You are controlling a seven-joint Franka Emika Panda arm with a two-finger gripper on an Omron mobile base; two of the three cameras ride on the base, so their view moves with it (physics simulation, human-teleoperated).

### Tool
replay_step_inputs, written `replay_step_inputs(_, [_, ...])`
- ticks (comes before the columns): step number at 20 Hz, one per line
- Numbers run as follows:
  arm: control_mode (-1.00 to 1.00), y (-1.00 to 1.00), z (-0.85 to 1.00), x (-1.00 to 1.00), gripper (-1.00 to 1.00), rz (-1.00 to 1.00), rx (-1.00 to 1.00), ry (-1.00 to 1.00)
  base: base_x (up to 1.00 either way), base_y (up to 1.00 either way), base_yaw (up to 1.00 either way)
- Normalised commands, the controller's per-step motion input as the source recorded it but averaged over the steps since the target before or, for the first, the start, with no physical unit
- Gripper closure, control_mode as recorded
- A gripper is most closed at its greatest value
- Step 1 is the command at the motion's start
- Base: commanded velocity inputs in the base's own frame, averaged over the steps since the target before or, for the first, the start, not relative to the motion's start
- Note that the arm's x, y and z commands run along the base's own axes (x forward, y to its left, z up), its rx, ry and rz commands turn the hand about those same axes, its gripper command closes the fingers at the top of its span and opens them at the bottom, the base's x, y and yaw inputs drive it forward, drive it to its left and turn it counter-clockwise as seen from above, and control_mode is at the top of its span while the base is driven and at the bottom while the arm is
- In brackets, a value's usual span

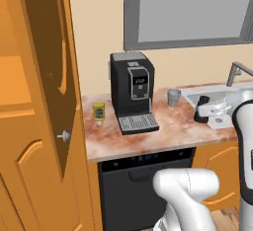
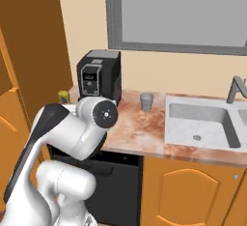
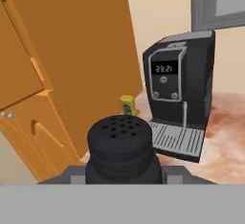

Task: There are various items on the counter. Only move the condiments/shakers into the cabinet.

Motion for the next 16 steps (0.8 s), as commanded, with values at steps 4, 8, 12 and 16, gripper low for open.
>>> replay_step_inputs(4, [1.0, 0.0, 0.0, 0.0, 1.0, 0.0, 0.0, 0.0, -1.0, -0.01, -0.11])
replay_step_inputs(8, [1.0, 0.0, 0.0, 0.0, 1.0, 0.0, 0.0, 0.0, -0.98, 0.47, -0.1])
replay_step_inputs(12, [1.0, 0.0, 0.0, 0.0, 1.0, 0.0, 0.0, 0.0, -0.64, 0.99, -0.1])
replay_step_inputs(16, [1.0, 0.0, 0.0, 0.0, 1.0, 0.0, 0.0, 0.0, -0.56, 1.0, -0.1])
